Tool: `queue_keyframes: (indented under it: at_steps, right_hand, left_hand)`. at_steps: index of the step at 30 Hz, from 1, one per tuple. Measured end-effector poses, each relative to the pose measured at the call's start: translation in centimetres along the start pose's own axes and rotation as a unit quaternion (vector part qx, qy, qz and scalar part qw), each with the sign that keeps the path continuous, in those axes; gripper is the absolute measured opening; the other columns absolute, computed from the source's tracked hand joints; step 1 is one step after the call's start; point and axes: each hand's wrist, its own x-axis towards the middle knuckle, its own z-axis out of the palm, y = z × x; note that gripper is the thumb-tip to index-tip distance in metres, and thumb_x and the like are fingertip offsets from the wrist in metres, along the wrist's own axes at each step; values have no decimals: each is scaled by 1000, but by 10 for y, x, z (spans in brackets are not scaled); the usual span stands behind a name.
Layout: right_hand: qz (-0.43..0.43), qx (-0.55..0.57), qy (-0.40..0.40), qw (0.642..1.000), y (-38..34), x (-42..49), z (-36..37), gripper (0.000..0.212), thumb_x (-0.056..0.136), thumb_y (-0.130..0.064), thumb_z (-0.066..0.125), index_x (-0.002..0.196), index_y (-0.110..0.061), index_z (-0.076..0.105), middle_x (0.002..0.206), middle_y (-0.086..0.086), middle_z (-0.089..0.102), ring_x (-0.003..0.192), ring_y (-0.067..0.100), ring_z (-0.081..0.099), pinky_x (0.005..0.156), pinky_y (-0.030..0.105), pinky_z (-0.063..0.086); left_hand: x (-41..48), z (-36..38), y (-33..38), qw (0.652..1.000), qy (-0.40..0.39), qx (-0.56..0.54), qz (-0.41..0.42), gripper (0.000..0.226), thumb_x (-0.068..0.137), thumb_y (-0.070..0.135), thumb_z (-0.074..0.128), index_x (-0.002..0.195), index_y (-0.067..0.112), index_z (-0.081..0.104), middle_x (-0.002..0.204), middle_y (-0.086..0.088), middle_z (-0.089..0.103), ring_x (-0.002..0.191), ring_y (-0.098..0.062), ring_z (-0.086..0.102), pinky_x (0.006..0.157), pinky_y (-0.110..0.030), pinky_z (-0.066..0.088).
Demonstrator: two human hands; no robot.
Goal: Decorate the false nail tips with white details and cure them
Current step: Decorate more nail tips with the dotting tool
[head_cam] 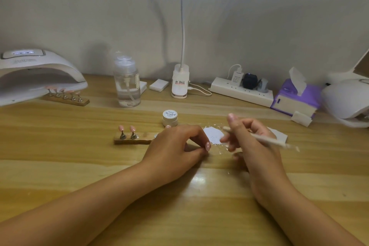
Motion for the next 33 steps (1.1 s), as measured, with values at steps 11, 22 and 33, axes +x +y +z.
queue_keyframes:
  at_steps: [11,22,33]
  right_hand:
    - [20,-22,-31,999,5,-2,4,25,79,-6,60,64,-14,42,49,11,63,36,12,45,38,19,35]
    - [15,-40,-44,998,7,0,5,22,79,-6,61,66,-13,45,53,12,66,41,13,50,40,23,38]
    - [8,-32,-43,999,5,-2,6,23,80,-4,60,65,-12,45,52,12,64,39,12,48,39,21,37]
  left_hand:
    - [0,0,0,1000,3,18,14,23,83,24,73,74,41,59,72,44,54,61,10,52,61,-23,29]
    - [1,0,-2,1000,3,22,15,18,82,23,72,77,38,63,78,41,56,60,3,53,60,-23,30]
    - [1,1,-3,1000,5,23,14,17,82,25,73,76,38,63,81,40,57,60,2,54,64,-23,31]
